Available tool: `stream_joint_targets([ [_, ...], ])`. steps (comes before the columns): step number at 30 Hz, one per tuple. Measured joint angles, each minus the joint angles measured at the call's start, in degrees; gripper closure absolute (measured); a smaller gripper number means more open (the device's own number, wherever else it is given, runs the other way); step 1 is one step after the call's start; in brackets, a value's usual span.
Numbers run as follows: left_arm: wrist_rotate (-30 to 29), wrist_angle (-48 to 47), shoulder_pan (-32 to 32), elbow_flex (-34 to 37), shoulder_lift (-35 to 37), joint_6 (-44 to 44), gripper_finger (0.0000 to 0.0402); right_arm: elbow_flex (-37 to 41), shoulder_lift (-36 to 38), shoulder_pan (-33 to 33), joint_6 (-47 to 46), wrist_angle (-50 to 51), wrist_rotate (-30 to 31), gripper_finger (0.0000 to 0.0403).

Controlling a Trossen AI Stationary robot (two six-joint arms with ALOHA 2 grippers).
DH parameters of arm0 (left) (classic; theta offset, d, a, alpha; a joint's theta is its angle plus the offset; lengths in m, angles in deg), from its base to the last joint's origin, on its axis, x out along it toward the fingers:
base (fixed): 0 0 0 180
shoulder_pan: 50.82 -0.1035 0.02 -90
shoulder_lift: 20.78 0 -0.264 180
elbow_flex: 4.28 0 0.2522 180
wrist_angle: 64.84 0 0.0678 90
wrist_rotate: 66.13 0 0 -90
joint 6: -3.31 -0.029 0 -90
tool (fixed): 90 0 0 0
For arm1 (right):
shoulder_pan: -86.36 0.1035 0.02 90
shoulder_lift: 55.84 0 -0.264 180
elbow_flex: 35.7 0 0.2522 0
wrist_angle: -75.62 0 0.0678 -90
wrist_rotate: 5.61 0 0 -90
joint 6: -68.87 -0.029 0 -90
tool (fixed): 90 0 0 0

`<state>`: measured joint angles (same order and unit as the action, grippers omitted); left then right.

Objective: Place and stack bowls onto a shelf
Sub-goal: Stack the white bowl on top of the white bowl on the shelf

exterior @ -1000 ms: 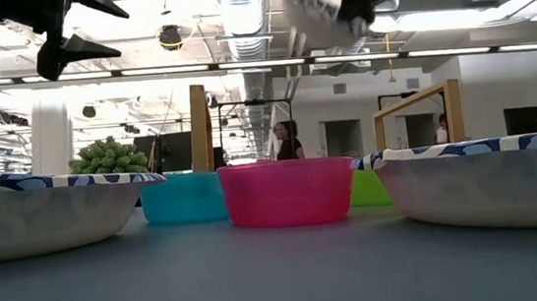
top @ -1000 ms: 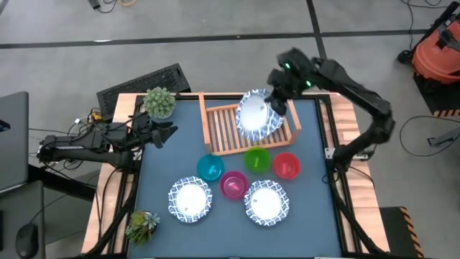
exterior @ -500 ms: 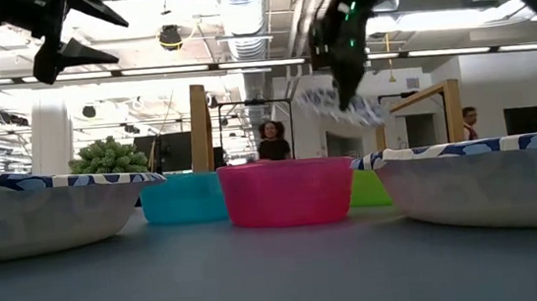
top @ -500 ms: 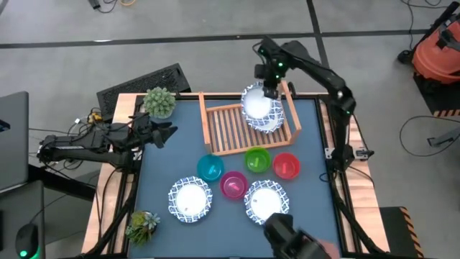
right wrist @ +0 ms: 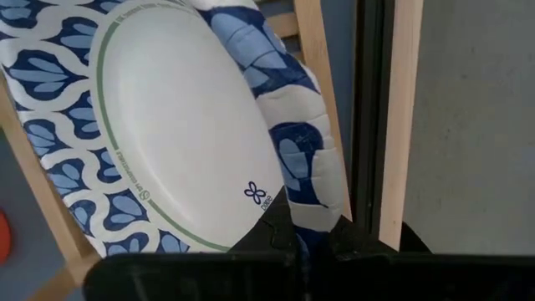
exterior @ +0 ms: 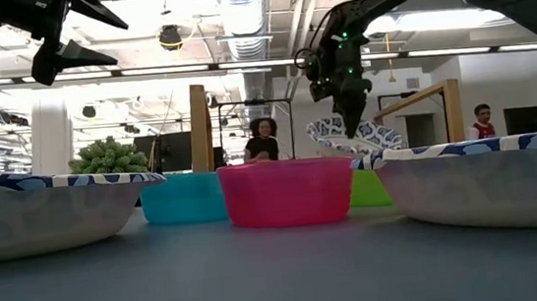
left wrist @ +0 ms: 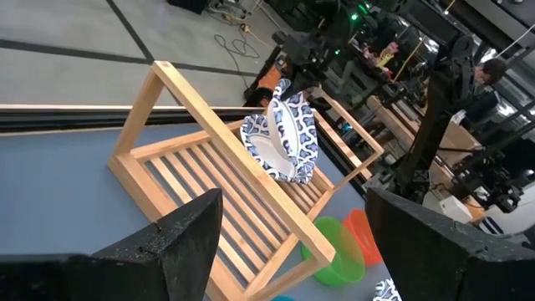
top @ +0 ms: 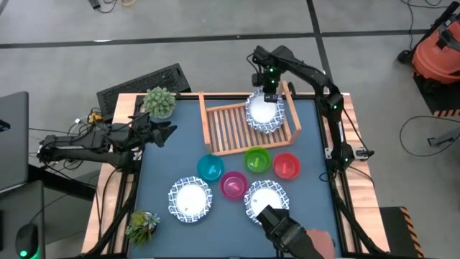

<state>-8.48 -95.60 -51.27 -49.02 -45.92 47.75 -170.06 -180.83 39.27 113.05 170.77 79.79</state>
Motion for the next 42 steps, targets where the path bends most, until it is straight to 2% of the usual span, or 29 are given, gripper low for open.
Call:
stream_joint_targets([
  [11, -0.01, -0.06, 0.00, 0.00, 0.02, 0.00, 0.0120, 0.00, 0.02, -0.33, -0.18, 2.19, -2.84, 0.0383],
  [31, 1.06, -0.10, 0.00, 0.00, 0.02, -0.02, 0.0120, 0.00, 0.02, -0.33, -2.17, 3.32, -3.26, 0.0364],
  [36, 1.10, -0.10, 0.00, 0.00, 0.00, -0.02, 0.0120, 0.01, 0.02, -0.33, -2.63, 3.28, -3.06, 0.0341],
  [42, 1.11, -0.12, -0.02, 0.00, 0.01, -0.04, 0.0120, 0.02, 0.02, -0.37, -3.98, 2.82, -2.98, 0.0284],
])
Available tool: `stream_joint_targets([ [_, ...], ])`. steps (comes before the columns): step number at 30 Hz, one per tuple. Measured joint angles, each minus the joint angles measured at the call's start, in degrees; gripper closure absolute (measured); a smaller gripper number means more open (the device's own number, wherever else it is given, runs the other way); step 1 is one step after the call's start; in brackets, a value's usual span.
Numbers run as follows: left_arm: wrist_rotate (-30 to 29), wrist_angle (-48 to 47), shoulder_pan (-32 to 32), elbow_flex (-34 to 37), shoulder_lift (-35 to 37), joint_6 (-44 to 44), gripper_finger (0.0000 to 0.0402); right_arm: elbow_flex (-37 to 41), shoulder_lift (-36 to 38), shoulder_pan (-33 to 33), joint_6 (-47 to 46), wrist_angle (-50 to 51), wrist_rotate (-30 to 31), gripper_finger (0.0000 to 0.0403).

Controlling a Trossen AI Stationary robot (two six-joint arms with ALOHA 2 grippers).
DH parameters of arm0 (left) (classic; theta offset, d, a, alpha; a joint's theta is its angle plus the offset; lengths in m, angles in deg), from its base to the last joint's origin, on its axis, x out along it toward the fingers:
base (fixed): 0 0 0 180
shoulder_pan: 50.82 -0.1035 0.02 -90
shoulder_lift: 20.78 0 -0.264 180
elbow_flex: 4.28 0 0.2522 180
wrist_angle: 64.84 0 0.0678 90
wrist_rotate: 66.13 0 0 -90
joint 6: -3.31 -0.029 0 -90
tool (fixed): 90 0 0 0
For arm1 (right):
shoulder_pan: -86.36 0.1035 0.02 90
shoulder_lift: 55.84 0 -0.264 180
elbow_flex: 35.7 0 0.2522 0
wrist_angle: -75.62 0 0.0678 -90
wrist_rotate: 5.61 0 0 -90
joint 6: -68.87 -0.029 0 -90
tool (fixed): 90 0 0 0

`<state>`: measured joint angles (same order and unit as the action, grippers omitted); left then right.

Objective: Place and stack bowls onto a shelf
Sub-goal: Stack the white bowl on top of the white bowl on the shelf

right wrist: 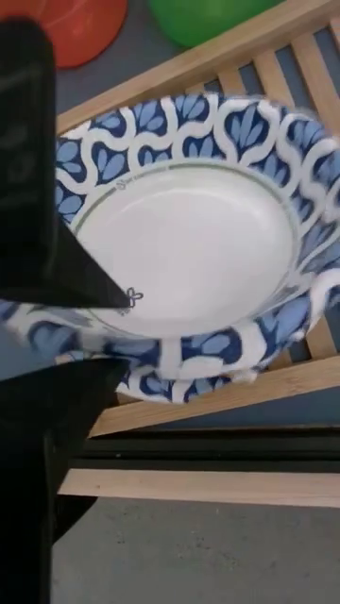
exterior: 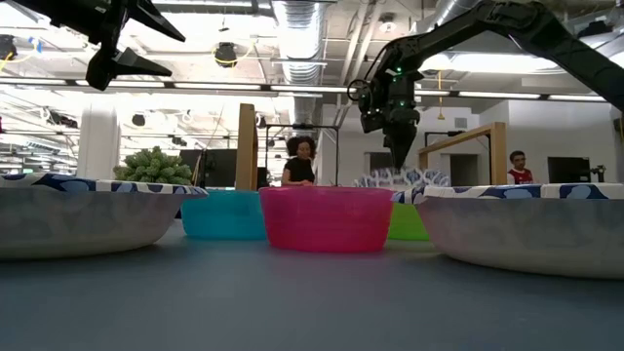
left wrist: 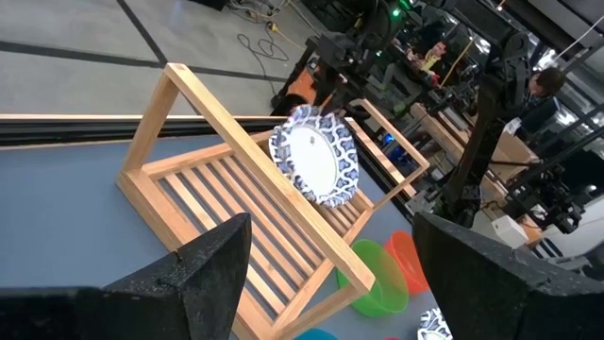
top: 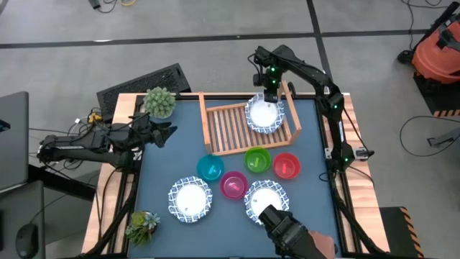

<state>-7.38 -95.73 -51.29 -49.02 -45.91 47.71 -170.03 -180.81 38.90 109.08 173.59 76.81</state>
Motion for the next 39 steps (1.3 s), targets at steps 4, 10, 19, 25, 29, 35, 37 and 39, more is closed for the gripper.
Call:
stream_joint_targets([
  [4, 0.03, 0.00, 0.01, 0.00, 0.00, -0.20, 0.0120, 0.00, 0.00, 0.00, -0.26, -0.06, 0.06, 0.0235],
  [10, 0.04, 0.00, 0.00, 0.00, 0.01, -0.20, 0.0120, -0.46, 1.28, 0.00, -3.97, -1.73, 0.08, 0.0187],
  [19, 0.02, -0.27, 0.02, 0.00, 0.00, -0.22, 0.0120, -2.60, 8.97, 5.72, -18.60, 2.13, -17.43, 0.0182],
  [25, 3.48, -0.45, 0.02, 0.00, 0.01, -0.22, 0.0120, -0.39, 12.85, 17.48, -23.11, 5.75, -19.66, 0.0182],
  [29, 9.01, -3.61, 0.02, 0.00, -0.01, 0.54, 0.0120, 3.82, 15.95, 26.63, -23.78, 5.76, -19.66, 0.0182],
  [35, 10.41, -7.41, 0.02, 0.00, -0.01, 2.32, 0.0120, 14.65, 21.19, 38.58, -30.76, 5.15, -19.44, 0.0182],
  [37, 10.41, -8.05, 0.02, 0.00, 0.01, 2.30, 0.0120, 19.72, 23.09, 42.20, -33.78, 3.06, -18.79, 0.0183],
  [39, 10.43, -8.04, 0.02, 0.00, -0.01, 1.55, 0.0120, 25.31, 25.05, 45.61, -36.44, -0.88, -16.82, 0.0183],
])
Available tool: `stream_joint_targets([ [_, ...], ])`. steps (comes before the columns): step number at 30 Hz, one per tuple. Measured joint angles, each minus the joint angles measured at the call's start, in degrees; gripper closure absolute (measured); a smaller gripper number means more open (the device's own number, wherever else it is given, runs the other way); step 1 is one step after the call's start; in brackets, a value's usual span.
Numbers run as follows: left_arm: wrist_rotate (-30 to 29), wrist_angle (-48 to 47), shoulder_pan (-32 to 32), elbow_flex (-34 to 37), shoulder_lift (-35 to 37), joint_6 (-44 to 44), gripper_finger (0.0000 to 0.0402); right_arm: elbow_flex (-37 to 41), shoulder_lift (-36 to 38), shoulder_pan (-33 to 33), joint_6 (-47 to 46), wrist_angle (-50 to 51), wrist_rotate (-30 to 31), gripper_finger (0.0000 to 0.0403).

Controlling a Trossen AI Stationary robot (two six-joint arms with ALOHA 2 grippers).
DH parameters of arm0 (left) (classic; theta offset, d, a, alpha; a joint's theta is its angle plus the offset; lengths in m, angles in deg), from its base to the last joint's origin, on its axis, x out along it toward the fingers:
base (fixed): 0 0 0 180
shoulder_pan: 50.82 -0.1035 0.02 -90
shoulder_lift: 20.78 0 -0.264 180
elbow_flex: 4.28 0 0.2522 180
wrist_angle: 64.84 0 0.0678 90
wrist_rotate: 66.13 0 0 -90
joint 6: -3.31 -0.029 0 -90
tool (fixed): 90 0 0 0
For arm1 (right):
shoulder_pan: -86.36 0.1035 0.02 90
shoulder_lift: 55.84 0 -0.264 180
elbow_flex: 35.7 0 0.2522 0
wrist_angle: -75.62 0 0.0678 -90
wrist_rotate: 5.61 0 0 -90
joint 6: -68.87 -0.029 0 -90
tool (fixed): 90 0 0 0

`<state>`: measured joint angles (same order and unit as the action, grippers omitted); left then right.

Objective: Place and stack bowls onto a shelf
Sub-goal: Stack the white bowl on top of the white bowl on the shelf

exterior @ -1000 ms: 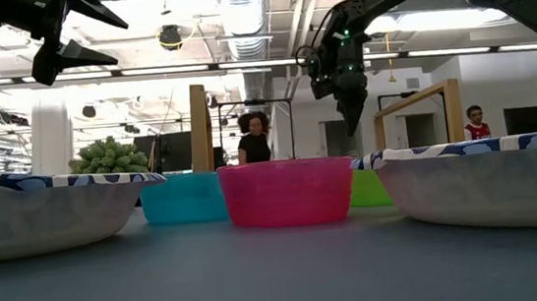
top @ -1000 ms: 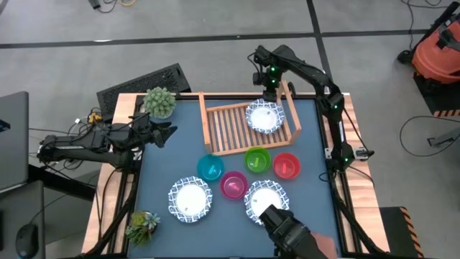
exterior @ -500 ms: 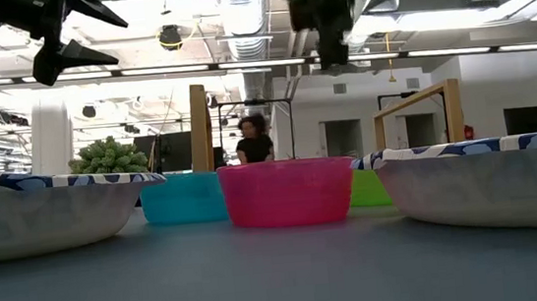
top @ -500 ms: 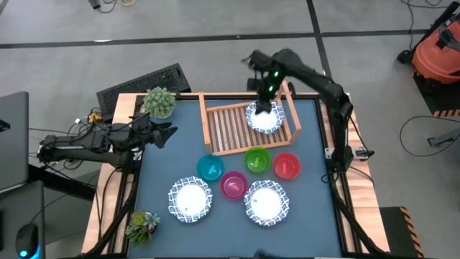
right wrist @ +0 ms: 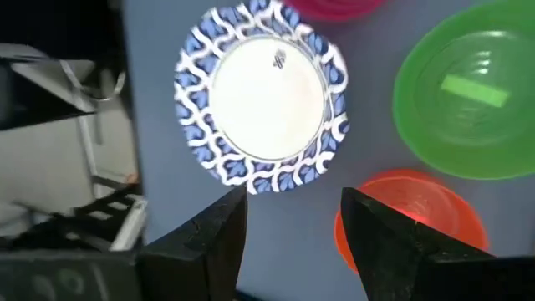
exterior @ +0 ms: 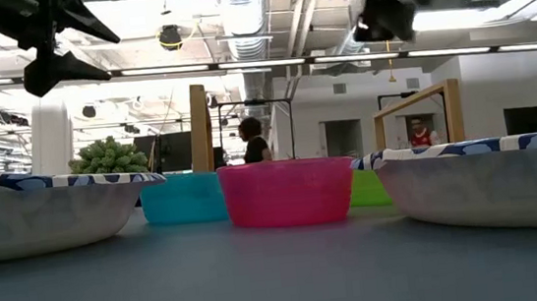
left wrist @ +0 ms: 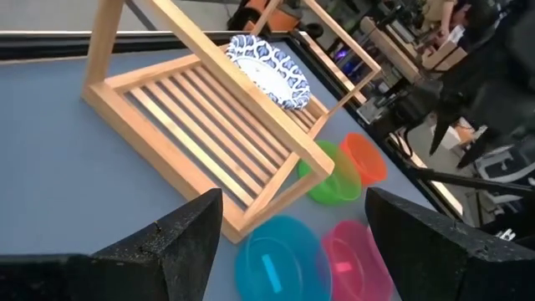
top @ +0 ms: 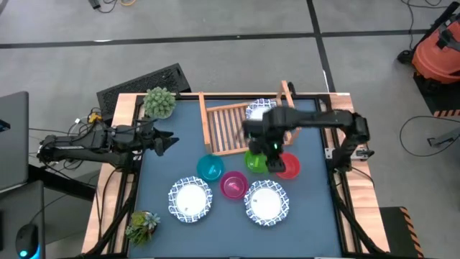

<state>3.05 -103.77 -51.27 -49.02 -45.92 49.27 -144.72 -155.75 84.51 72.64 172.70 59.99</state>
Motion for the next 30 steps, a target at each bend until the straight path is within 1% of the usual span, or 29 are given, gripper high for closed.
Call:
stream_joint_targets([
  [5, 0.06, -0.02, 0.00, 0.00, 0.00, -1.80, 0.0120, 13.79, 3.45, 6.84, -6.72, -14.69, 4.80, 0.0183],
  [7, 0.03, -0.02, 0.00, 0.00, 0.02, -2.17, 0.0120, 17.75, 4.09, 8.48, -9.47, -20.59, 5.89, 0.0183],
  [10, -0.21, -0.03, 0.00, 0.00, 0.00, -2.19, 0.0120, 21.48, 4.46, 9.49, -12.23, -26.64, 7.84, 0.0183],
  [23, -0.45, -1.40, 0.00, 0.00, 0.00, -1.25, 0.0120, 30.06, -1.73, 9.23, -12.46, -35.38, 8.20, 0.0183],
  [26, -0.48, -1.31, 0.00, 0.00, 0.02, -0.73, 0.0120, 30.29, -2.98, 9.27, -12.44, -35.86, 8.14, 0.0186],
  [30, -0.71, -1.33, 0.00, 0.00, 0.02, 0.26, 0.0120, 30.27, -3.17, 9.25, -12.37, -35.98, 8.13, 0.0201],
])
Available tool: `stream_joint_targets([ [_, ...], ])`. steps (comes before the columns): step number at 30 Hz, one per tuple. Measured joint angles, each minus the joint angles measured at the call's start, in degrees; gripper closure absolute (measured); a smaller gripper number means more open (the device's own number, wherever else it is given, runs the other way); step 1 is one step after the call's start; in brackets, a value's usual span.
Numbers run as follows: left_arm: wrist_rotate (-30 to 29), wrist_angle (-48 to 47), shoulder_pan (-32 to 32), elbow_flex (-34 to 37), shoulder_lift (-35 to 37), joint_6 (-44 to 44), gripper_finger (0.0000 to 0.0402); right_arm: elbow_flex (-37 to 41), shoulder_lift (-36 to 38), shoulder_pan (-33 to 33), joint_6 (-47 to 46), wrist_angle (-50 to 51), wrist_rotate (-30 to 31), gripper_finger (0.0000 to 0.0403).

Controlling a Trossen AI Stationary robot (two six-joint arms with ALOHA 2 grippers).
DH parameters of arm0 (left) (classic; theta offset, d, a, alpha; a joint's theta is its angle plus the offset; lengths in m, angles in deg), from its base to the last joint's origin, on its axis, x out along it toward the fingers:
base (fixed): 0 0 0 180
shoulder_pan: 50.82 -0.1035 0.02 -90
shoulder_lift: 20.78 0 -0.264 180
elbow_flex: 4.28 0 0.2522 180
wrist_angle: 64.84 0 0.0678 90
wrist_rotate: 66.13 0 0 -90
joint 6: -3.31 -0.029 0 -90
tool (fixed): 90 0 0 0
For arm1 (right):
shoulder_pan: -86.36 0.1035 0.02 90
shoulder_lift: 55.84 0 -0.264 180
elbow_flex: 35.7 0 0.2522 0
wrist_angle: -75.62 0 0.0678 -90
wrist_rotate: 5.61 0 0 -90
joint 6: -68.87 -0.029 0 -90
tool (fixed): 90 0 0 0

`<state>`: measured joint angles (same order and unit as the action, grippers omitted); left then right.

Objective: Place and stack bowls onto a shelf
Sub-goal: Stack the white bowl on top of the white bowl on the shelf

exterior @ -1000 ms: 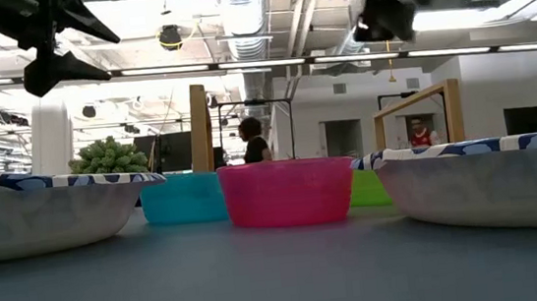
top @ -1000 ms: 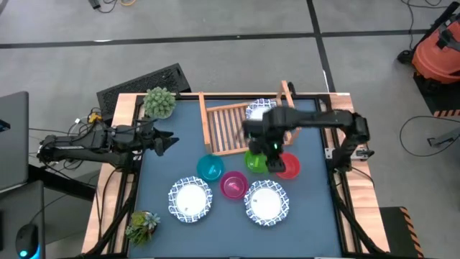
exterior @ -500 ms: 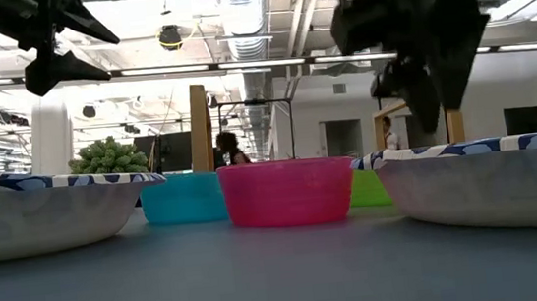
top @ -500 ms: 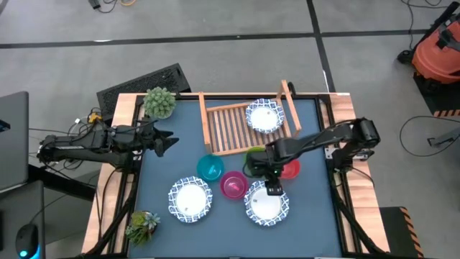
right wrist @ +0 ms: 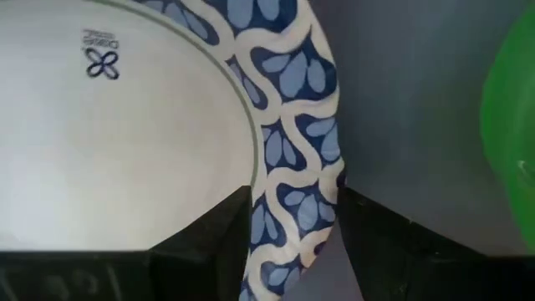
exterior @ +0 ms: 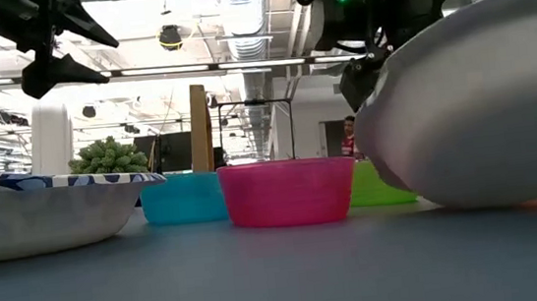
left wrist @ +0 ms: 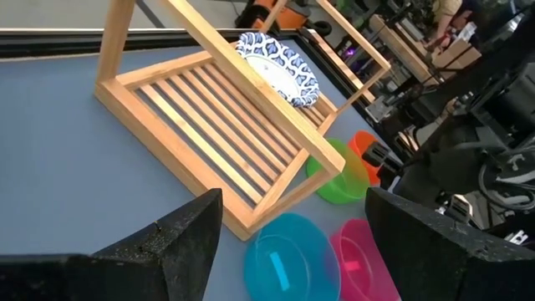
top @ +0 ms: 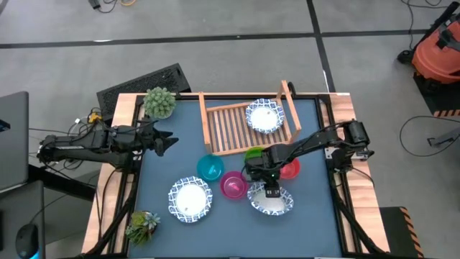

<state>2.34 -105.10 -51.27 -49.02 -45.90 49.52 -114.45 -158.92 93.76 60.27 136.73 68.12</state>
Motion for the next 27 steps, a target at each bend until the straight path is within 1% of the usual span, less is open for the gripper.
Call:
stream_joint_targets([
  [5, -0.82, 0.00, 0.00, 0.00, 0.00, 0.09, 0.0120, -0.02, 0.13, -0.02, -0.69, 0.70, -0.23, 0.0213],
  [12, -1.74, 0.13, 0.00, 0.00, 0.00, 0.13, 0.0120, -0.07, 2.38, -0.02, -1.62, 1.88, -0.20, 0.0210],
  [16, -1.79, 0.20, -0.02, 0.00, 0.00, 0.13, 0.0120, -0.09, 3.63, -0.02, -1.63, 1.08, 0.32, 0.0210],
  [22, -2.37, 0.20, -0.02, 0.00, 0.00, 0.15, 0.0120, -0.09, 2.94, 0.07, 0.75, -1.70, 1.17, 0.0210],
  [27, -2.37, 0.20, -0.02, 0.00, -0.02, 0.59, 0.0120, -0.09, 2.51, 0.09, 2.00, -2.22, 0.51, 0.0229],
])
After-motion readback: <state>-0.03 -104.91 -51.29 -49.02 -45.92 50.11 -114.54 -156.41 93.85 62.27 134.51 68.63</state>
